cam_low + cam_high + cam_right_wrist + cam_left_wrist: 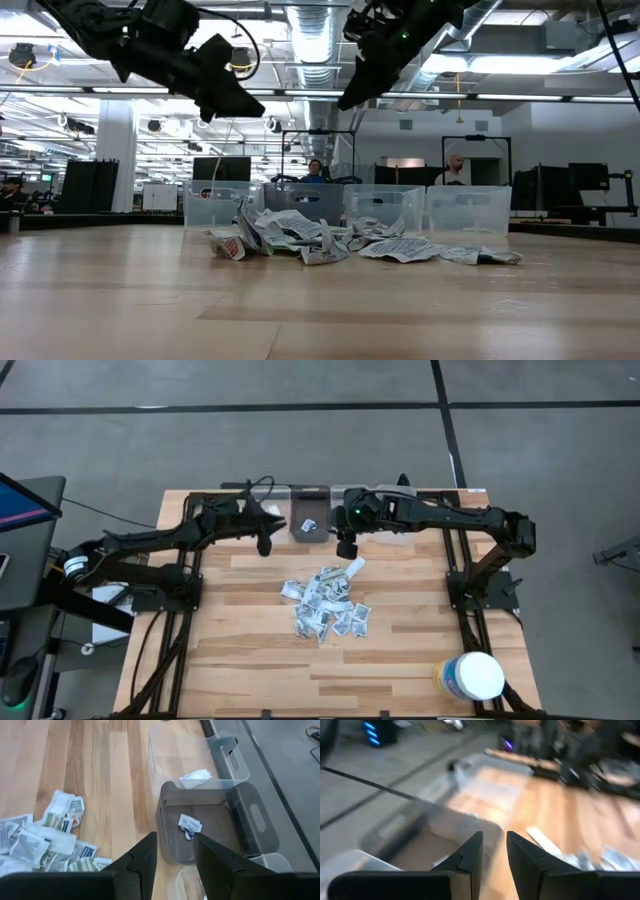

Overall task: Pick & Place First Aid Supplies
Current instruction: Put the ointment pack into the right transparent bin

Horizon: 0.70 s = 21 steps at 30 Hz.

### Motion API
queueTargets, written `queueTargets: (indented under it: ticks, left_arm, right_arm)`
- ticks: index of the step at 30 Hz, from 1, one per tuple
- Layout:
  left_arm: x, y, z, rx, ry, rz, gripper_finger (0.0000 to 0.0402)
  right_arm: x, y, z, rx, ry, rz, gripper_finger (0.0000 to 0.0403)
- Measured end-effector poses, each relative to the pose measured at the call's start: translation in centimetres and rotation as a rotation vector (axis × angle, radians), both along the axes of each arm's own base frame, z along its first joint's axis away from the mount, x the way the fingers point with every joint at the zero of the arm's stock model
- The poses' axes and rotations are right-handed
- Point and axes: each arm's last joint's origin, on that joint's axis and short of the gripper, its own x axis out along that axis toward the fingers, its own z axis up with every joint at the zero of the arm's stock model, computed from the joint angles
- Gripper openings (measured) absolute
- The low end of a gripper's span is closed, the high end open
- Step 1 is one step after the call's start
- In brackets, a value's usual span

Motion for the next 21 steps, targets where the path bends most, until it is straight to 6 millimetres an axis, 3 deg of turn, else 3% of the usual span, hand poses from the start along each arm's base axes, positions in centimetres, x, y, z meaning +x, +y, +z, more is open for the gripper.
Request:
queueTargets:
  ticks: [11, 21]
  left_arm:
    - [0.4, -1.8, -2.9, -0.131, 0.178, -0.301, 0.0085]
    - [1.3, -4.0, -6.9, -0.189, 0.327, -0.412, 0.0085]
  right_arm:
    - [-0.2, 0.1, -0.3, -0.022, 0.047, 0.030, 0.0121]
    - [-0.5, 0.1, -0.6, -0.014, 0.091, 0.035, 0.0120]
